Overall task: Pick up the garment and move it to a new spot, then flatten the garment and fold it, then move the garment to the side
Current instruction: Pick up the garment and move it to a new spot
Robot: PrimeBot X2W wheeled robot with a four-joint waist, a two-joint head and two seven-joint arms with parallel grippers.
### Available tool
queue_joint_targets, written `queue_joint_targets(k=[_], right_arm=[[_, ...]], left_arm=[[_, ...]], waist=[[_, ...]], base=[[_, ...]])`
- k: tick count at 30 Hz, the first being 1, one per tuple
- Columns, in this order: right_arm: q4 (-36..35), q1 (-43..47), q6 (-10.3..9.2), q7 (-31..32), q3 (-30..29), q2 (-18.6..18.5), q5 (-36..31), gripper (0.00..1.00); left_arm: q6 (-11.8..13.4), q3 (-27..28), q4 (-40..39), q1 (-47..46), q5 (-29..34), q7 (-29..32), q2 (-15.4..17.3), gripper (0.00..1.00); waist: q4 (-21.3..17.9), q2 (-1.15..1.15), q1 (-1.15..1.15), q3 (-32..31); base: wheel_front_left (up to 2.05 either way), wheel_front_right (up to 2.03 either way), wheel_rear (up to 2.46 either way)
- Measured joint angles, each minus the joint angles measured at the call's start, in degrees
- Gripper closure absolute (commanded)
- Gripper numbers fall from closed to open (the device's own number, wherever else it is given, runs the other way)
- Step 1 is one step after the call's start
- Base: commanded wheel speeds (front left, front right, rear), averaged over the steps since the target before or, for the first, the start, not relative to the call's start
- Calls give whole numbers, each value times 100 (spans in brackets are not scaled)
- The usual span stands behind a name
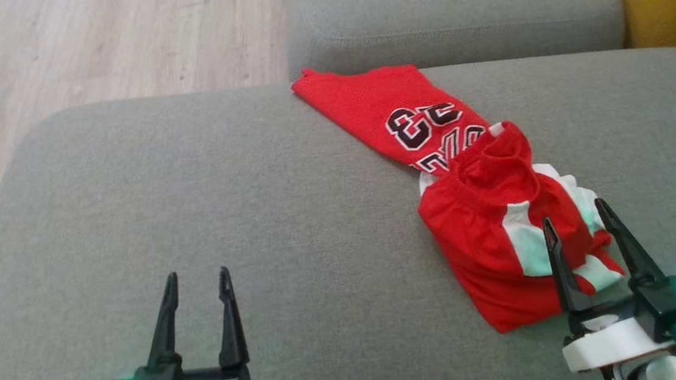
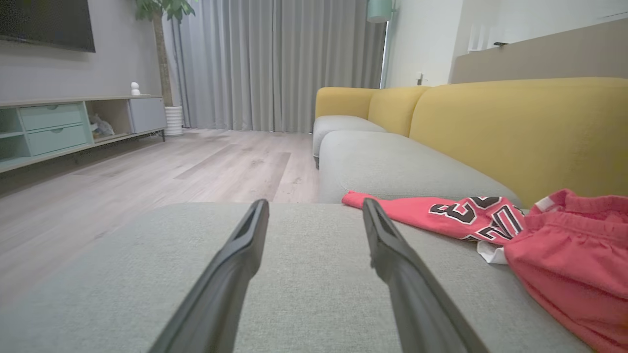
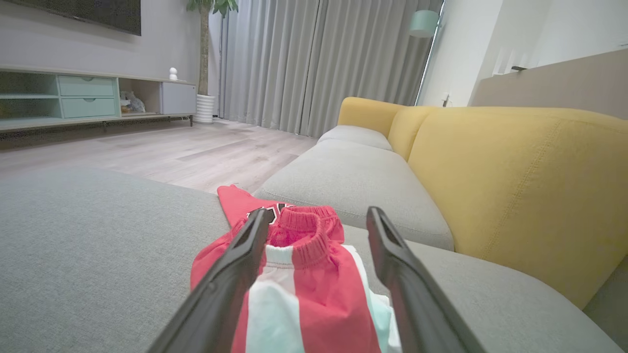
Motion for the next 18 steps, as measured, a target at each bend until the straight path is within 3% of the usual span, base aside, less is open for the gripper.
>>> queue_joint_targets(k=[5,14,18], right_arm=[[-32,-9,0,0,79,2,-105,0],[-279,-693,0,-1,303,0,-218,0],[-290,-820,0,-1,369,0,-215,0]], left_arm=[[-371,3,535,-400,107,0,-104,0],[-1147,-565,2687,-3003,172,15,-235,0],[-1313,-837,3509,-3735,172,210,-255,0]], waist=[[-244,0,1,134],[-945,0,4,997],[-1228,0,4,1319]], base=[[0,0,0],[0,0,0],[0,0,0]])
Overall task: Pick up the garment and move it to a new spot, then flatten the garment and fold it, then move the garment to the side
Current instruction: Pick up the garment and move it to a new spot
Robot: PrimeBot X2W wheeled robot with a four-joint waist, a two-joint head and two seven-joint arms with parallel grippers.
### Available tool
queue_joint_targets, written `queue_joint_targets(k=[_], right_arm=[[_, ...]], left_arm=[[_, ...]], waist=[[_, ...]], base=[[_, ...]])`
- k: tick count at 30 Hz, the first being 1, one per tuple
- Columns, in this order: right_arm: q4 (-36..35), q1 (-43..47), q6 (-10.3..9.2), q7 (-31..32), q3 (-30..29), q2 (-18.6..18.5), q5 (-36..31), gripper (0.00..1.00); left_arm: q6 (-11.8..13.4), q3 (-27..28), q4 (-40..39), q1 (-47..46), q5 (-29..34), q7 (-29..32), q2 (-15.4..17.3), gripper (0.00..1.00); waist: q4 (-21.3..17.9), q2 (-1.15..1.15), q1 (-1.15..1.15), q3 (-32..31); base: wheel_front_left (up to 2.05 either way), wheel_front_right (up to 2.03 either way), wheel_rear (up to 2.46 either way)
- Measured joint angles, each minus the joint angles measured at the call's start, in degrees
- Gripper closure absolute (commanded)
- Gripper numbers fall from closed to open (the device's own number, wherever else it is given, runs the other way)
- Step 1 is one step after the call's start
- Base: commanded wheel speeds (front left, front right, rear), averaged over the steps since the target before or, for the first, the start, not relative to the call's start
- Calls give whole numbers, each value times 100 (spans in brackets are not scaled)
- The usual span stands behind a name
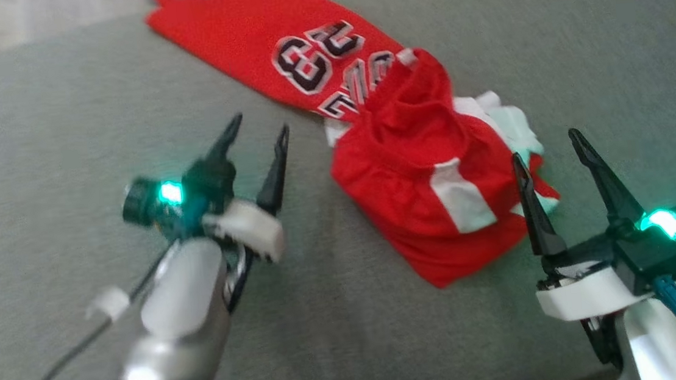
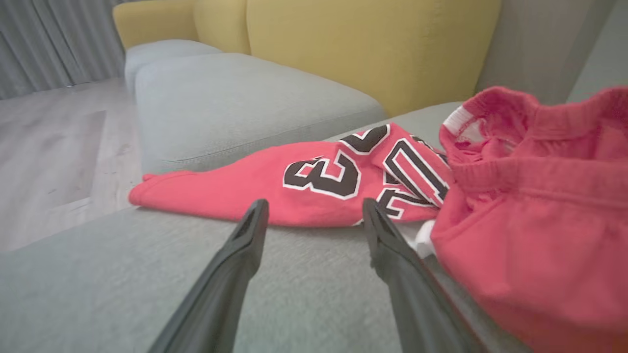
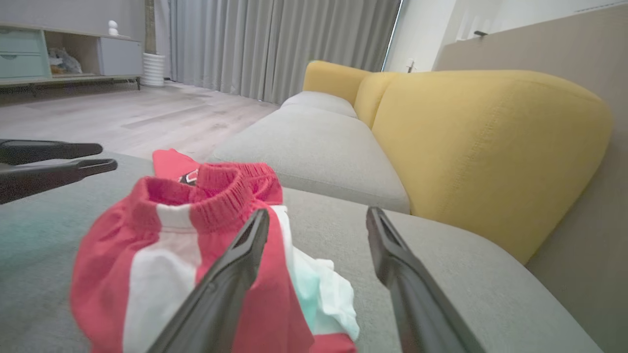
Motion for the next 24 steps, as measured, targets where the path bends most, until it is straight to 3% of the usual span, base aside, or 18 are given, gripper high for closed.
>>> queue_joint_targets(k=[9,14,15,16,19,24], right_arm=[[1,-296,0,0,201,0,234,0],[18,-360,0,0,383,0,387,0],[23,-393,0,0,402,0,414,0],[26,-430,0,0,422,0,441,0],[48,-499,0,0,457,1,474,0],[84,-492,0,0,412,1,514,0]], left_arm=[[-90,-409,1456,-1728,163,-33,-24,0],[25,-564,2217,-2180,436,-23,104,0],[13,-592,2326,-2263,461,-23,129,37],[-24,-635,2416,-2346,480,-23,147,100],[-176,-730,2660,-2592,487,1,172,100],[-211,-900,2662,-2644,509,-153,164,100]], waist=[[-882,0,-1,780],[-1281,0,-2,1100],[-1347,0,-2,1150],[-1408,0,-3,1196],[-1548,0,-3,1285],[-1476,0,-1,1107]], base=[[0,0,0],[0,0,0],[0,0,0],[0,0,0],[0,0,0],[0,0,0]])
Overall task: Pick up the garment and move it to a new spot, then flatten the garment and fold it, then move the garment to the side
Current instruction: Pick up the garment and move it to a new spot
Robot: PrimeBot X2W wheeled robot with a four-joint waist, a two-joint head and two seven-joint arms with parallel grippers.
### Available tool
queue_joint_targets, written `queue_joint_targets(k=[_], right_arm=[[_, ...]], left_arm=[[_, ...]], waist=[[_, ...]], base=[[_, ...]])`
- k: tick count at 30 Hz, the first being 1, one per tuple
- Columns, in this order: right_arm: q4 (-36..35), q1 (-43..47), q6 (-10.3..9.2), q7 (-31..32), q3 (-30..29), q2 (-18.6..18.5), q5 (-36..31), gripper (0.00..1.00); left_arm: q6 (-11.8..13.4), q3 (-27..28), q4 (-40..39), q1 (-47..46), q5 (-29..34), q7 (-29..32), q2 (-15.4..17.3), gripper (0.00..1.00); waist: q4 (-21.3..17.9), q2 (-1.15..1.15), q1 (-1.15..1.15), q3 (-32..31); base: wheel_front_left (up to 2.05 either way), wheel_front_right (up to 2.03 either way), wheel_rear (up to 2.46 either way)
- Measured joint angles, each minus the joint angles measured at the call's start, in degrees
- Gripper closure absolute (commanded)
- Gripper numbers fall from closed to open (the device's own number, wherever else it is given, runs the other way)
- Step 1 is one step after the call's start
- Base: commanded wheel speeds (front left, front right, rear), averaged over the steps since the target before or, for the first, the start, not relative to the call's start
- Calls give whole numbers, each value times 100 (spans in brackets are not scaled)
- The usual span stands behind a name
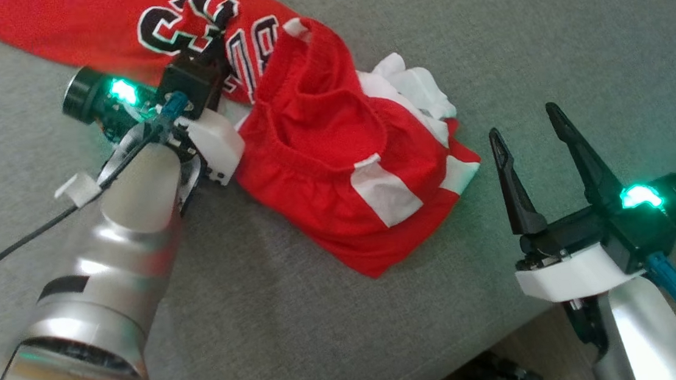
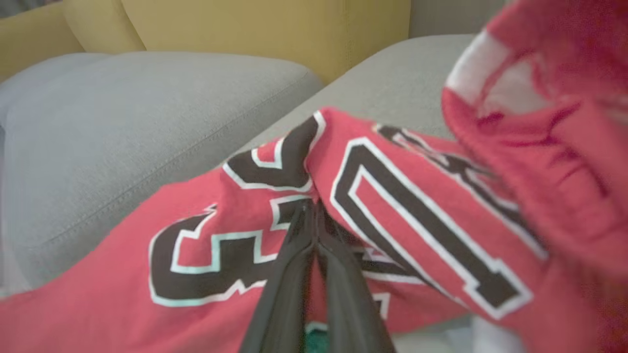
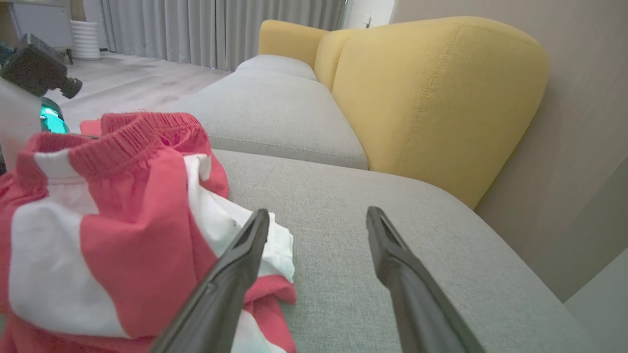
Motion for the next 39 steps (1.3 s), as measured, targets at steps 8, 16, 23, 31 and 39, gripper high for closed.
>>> queue_joint_targets(k=[8,16,23,31,39], right_arm=[[66,121,-1,0,-80,-1,-98,0],[134,599,-1,0,-146,-2,-256,0],[137,836,0,1,-255,-2,-422,0],[129,907,0,0,-275,-8,-549,0],[108,896,0,1,-143,-112,-557,0]], left_arm=[[0,57,-1477,-290,-23,-53,88,100],[-14,302,-2223,-588,-64,-88,705,100],[112,652,-2264,-586,-234,-88,1241,100],[367,933,-2091,5,-320,-88,1961,100],[603,1269,-1619,639,-689,-87,2157,100]], waist=[[356,0,-1,-626],[891,0,-2,-1324],[1602,1,-2,-1701],[2519,0,-2,-1878],[3099,0,-2,-1748]], base=[[0,0,0],[0,0,0],[0,0,0],[0,0,0],[0,0,0]])
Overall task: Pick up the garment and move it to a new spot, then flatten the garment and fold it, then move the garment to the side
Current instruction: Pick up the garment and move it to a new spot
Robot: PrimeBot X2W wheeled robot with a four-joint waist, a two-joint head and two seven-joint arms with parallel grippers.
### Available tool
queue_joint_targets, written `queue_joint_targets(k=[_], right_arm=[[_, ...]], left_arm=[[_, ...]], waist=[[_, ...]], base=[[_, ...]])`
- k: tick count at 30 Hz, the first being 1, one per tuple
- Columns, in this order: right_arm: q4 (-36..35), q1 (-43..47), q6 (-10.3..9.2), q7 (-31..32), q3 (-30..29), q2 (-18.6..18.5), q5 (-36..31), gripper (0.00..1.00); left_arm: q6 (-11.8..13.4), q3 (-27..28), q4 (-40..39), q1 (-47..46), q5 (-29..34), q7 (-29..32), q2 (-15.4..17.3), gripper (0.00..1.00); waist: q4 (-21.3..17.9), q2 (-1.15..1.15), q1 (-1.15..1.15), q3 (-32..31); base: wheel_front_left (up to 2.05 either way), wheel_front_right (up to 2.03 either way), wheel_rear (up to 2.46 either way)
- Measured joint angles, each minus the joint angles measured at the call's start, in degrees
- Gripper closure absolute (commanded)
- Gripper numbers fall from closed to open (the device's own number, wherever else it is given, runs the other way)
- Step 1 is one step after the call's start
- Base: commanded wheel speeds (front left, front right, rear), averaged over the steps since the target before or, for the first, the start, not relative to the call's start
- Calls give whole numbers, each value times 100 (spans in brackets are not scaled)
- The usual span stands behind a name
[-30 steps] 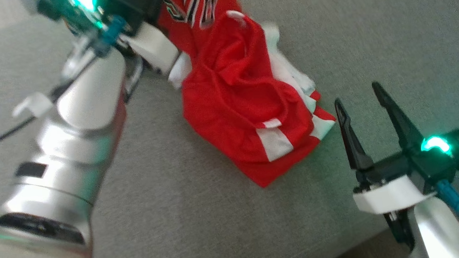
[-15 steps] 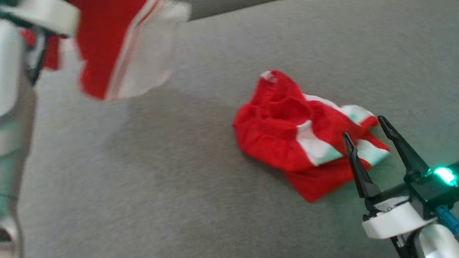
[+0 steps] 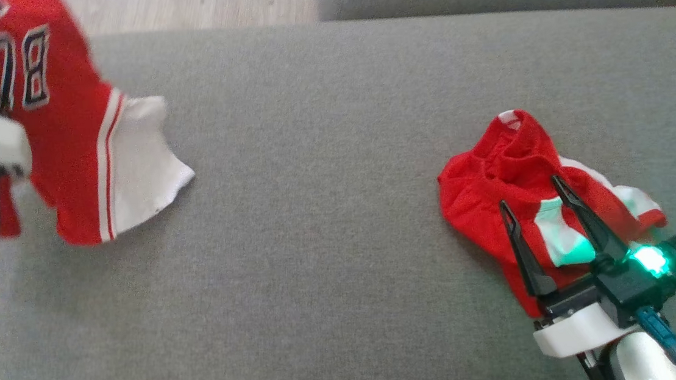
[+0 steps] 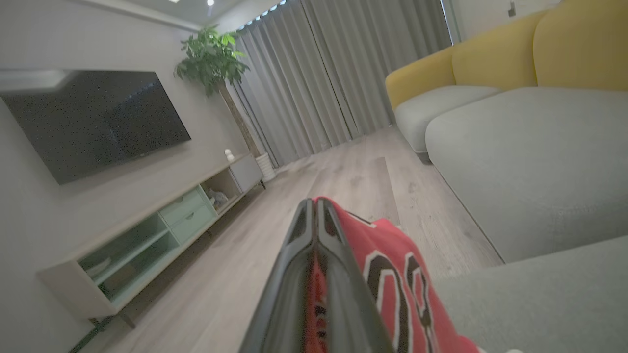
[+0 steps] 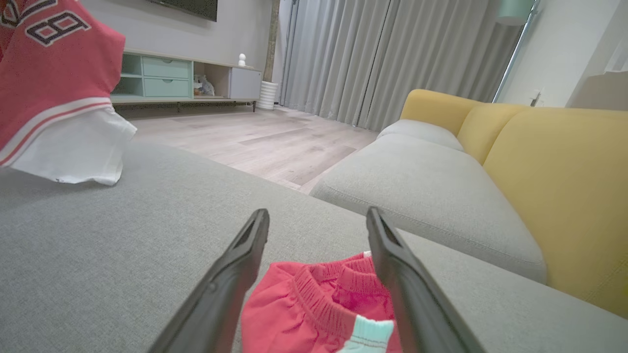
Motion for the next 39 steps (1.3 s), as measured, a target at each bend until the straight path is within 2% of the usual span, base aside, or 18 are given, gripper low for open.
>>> queue_joint_targets(k=[2,6,8,11,16,21,26,33,39], right_arm=[[1,-5,0,0,30,-46,0,0],[8,-49,0,0,35,-94,1,0],[47,-107,0,0,35,-101,1,0],[86,-127,0,0,2,-97,2,0],[187,-109,0,0,-34,-52,34,0],[241,-55,0,0,-186,33,210,0],[344,114,0,0,-315,58,437,0],[444,530,0,0,-257,97,722,0],[466,699,0,0,-121,103,850,0]], left_arm=[[-1,97,114,211,-177,1,-19,100],[-80,291,120,813,-533,2,-307,100],[-129,464,35,1167,-766,4,-489,0],[-102,690,-336,1738,-888,5,-688,0],[51,1161,-1566,2818,-877,5,-1059,0],[120,1708,-2927,4119,-539,5,-1557,0],[123,1897,-3855,5243,-114,5,-2103,0],[149,1758,-4603,6110,350,5,-2250,0],[248,1419,-4693,6725,526,5,-2259,0]], waist=[[66,0,1,109],[127,0,2,286],[97,0,2,321],[-13,0,1,283],[-266,0,1,131],[-596,0,0,-76],[-849,0,0,-349],[-1037,0,0,-739],[-1078,0,-1,-1019]], base=[[0,0,0],[0,0,0],[0,0,0],[0,0,0],[0,0,0],[0,0,0],[0,0,0],[0,0,0],[0,0,0]])
